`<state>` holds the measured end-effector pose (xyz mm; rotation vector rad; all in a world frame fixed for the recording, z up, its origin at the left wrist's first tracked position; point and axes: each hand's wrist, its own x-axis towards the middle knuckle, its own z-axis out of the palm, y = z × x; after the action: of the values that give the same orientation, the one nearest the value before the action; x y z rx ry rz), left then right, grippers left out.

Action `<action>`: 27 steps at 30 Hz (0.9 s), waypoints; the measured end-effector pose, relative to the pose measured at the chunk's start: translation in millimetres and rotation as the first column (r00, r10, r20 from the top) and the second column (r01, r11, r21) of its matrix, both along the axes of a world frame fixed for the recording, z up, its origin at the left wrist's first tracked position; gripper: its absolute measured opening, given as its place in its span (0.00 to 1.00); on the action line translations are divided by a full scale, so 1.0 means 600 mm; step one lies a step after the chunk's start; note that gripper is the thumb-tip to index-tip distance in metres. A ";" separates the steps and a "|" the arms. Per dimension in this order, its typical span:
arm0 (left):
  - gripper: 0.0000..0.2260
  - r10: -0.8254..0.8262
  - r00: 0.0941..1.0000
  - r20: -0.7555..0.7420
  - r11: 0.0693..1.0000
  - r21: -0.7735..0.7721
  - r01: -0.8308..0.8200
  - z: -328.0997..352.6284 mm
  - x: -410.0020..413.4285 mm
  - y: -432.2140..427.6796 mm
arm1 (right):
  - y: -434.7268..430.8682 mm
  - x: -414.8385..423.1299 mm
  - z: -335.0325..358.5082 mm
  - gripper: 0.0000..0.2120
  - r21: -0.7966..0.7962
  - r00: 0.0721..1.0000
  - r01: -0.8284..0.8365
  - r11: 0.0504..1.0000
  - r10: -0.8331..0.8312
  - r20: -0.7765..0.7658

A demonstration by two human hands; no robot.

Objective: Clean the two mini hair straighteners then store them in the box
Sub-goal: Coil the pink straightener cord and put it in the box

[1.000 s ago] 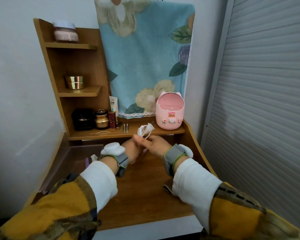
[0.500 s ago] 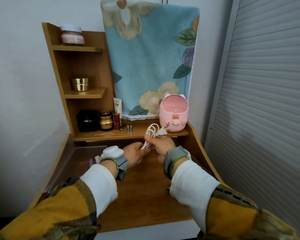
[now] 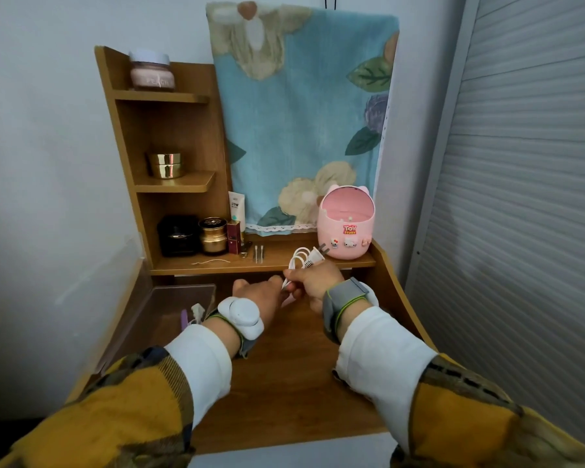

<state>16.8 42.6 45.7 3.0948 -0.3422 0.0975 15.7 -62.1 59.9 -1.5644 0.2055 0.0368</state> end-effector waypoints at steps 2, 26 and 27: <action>0.13 -0.053 0.999 0.006 0.998 -0.040 0.053 -0.008 -0.001 0.011 | 0.000 0.002 -0.002 0.12 -0.032 1.000 0.007 0.999 -0.007 0.006; 0.21 0.107 0.994 -0.012 0.959 0.267 -0.100 0.012 0.166 0.214 | 0.030 0.076 -0.032 0.03 -0.108 0.982 -0.162 0.981 0.149 -0.118; 0.22 0.104 0.994 -0.013 0.953 0.287 -0.096 0.014 0.166 0.213 | 0.030 0.076 -0.032 0.03 -0.092 0.982 -0.162 0.983 0.151 -0.110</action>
<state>116.3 170.5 54.0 3.3964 -0.2145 0.0056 61.3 -43.9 40.5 -1.6785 0.1666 0.2338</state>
